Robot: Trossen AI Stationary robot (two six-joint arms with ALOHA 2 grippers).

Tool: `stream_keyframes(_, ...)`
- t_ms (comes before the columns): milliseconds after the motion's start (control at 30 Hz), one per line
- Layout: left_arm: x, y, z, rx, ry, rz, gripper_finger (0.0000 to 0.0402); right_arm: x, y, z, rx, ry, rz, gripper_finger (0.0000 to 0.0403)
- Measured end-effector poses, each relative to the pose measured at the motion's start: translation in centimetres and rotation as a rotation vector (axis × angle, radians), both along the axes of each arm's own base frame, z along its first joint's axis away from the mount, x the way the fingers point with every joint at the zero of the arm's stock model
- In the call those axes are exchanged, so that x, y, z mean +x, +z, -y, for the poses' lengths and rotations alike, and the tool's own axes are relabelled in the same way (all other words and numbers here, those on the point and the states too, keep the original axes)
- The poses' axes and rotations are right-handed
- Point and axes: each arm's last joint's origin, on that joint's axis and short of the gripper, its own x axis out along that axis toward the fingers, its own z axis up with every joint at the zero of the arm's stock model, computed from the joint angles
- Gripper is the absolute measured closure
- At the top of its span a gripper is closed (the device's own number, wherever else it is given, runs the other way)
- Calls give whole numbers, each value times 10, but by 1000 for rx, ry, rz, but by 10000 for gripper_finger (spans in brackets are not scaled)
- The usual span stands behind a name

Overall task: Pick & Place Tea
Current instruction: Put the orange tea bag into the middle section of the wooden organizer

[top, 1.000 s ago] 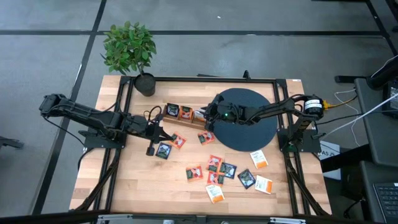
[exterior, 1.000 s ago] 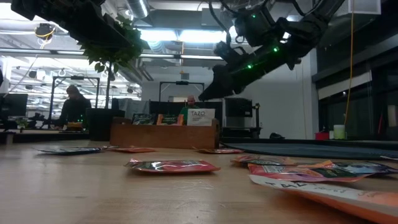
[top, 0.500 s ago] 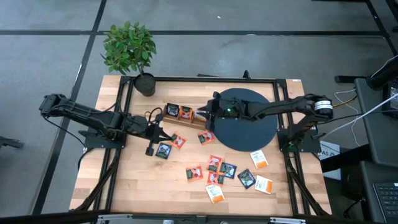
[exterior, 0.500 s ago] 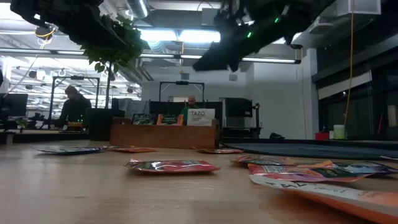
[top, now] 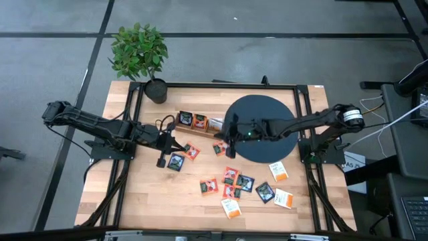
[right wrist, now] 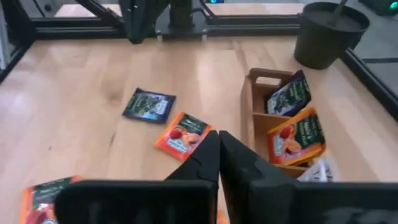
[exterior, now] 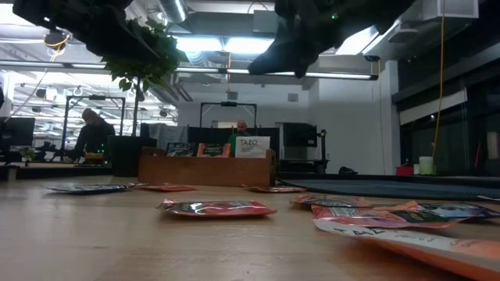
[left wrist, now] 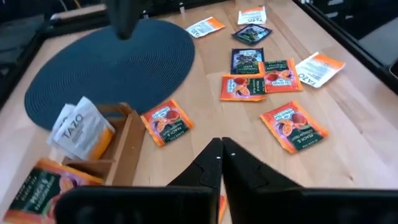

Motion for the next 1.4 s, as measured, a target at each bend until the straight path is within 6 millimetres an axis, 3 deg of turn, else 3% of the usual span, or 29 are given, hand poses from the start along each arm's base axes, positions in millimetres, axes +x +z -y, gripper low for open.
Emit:
stream_keyframes(267,0,0,0,-34,18,-3,391,-5,-6,-20,45,-26,-64,374)
stream_keyframes(800,1,-1,-1,-82,74,-10,390,-8,-11,-25,107,-58,-114,373)
stream_keyframes(1100,9,-17,1,-117,109,-112,386,1,-34,-38,164,33,-167,374)
stream_keyframes(1267,18,-31,3,-107,114,-178,389,4,-49,-50,171,80,-212,396)
stream_keyframes(1400,27,-41,8,-128,55,-212,390,6,-53,-59,181,97,-208,395)
